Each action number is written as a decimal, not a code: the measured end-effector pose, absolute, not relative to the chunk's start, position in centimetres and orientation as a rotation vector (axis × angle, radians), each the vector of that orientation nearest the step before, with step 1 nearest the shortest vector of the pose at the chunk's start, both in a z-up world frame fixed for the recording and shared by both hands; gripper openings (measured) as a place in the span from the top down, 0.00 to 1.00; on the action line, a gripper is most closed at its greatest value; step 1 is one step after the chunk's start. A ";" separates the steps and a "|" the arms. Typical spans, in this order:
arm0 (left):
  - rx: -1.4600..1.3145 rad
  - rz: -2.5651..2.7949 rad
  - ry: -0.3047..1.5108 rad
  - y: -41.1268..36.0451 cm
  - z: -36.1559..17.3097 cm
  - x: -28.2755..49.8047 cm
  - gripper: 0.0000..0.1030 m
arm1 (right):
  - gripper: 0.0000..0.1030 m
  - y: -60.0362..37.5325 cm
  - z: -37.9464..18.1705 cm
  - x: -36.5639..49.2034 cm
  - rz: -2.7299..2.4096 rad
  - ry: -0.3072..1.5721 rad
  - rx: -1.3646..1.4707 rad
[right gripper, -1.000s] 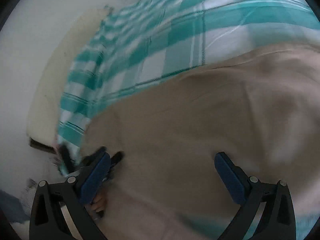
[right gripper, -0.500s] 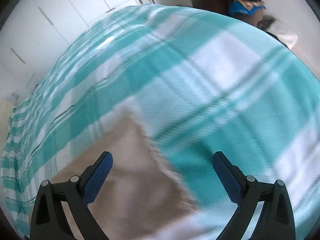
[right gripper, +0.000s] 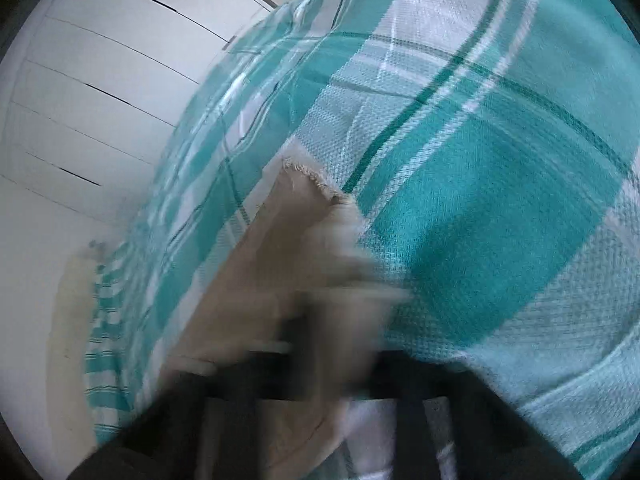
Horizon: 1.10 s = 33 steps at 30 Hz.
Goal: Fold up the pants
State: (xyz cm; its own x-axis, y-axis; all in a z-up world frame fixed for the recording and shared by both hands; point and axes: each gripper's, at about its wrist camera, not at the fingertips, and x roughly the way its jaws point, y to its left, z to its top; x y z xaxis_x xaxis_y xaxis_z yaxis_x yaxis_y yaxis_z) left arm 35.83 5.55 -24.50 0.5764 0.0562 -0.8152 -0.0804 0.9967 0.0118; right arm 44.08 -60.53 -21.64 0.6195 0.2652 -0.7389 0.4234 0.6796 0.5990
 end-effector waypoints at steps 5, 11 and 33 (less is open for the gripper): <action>-0.027 0.081 0.954 5.5 -24.5 35.9 0.01 | 0.94 -52.9 -12.4 41.5 0.347 0.855 0.505; -0.023 0.084 0.954 5.5 -24.6 35.9 0.01 | 0.94 -48.7 -6.3 28.4 0.652 0.895 0.188; -0.028 0.079 1.065 3.9 -19.8 31.5 0.01 | 0.24 -47.8 -7.0 14.9 -0.078 0.733 0.350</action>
